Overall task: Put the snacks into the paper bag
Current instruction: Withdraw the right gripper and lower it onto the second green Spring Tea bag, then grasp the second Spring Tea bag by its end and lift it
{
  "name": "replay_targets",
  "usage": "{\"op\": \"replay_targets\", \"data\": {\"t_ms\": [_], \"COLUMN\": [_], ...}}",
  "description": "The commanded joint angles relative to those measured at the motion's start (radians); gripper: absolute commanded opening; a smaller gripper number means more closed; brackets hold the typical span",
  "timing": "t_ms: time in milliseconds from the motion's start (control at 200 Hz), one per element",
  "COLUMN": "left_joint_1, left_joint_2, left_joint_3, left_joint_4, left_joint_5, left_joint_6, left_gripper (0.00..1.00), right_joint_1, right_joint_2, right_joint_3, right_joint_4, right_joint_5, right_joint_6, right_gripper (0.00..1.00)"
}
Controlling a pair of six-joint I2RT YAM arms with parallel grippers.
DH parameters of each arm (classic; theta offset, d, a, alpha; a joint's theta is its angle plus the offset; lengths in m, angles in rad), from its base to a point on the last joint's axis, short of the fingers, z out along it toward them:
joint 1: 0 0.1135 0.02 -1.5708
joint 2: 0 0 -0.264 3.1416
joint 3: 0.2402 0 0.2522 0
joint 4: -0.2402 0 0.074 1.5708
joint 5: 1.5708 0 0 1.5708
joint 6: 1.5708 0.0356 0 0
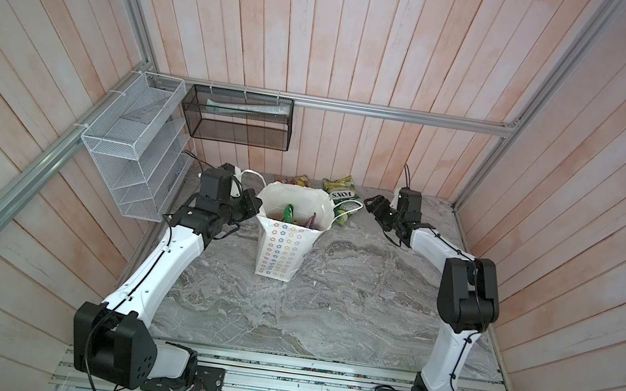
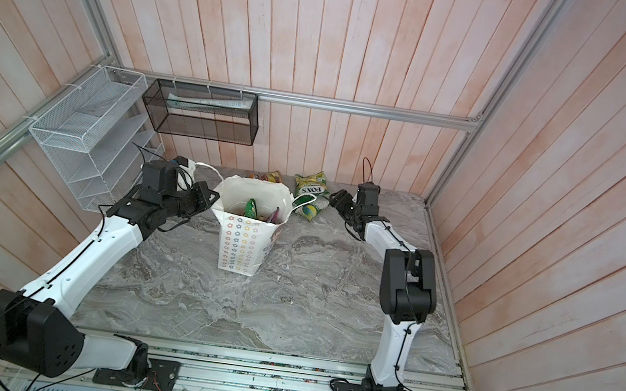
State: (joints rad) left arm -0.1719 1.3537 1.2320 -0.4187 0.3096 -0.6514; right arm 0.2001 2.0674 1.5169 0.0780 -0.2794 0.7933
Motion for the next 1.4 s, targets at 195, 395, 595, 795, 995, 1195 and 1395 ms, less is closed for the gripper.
{"op": "replay_targets", "data": {"t_ms": [195,395,595,795,995,1195,1395], "left_joint_1": [0.006,0.025,0.029,0.031,0.033,0.037,0.038], "left_joint_2": [-0.047,-0.041,-0.063,-0.074,-0.075,-0.073,-0.071], "left_joint_3": [0.017,0.012,0.012,0.011,0.011,0.009,0.008], "left_joint_4": [0.062,0.073,0.075,0.082,0.081,0.084,0.083], "left_joint_5": [0.014,0.05,0.041,0.048,0.042,0.047,0.037], "left_joint_6": [0.002,-0.014,-0.013,-0.011,-0.01,-0.012,-0.009], "left_gripper": [0.04,0.04,0.04,0.04,0.04,0.04,0.04], "right_joint_1": [-0.001,0.01,0.03,0.044,0.054,0.052,0.048], "right_joint_2": [0.267,0.387,0.502,0.624,0.681,0.702,0.66], "right_joint_3": [0.326,0.464,0.635,0.811,0.844,0.862,0.853], "right_joint_4": [-0.029,-0.028,-0.107,-0.188,-0.176,-0.146,-0.107], "right_joint_5": [-0.082,-0.111,-0.096,-0.068,-0.073,-0.089,-0.107], "right_joint_6": [0.072,0.124,0.136,0.151,0.206,0.216,0.189], "right_gripper": [0.67,0.64,0.61,0.57,0.52,0.3,0.01]}}
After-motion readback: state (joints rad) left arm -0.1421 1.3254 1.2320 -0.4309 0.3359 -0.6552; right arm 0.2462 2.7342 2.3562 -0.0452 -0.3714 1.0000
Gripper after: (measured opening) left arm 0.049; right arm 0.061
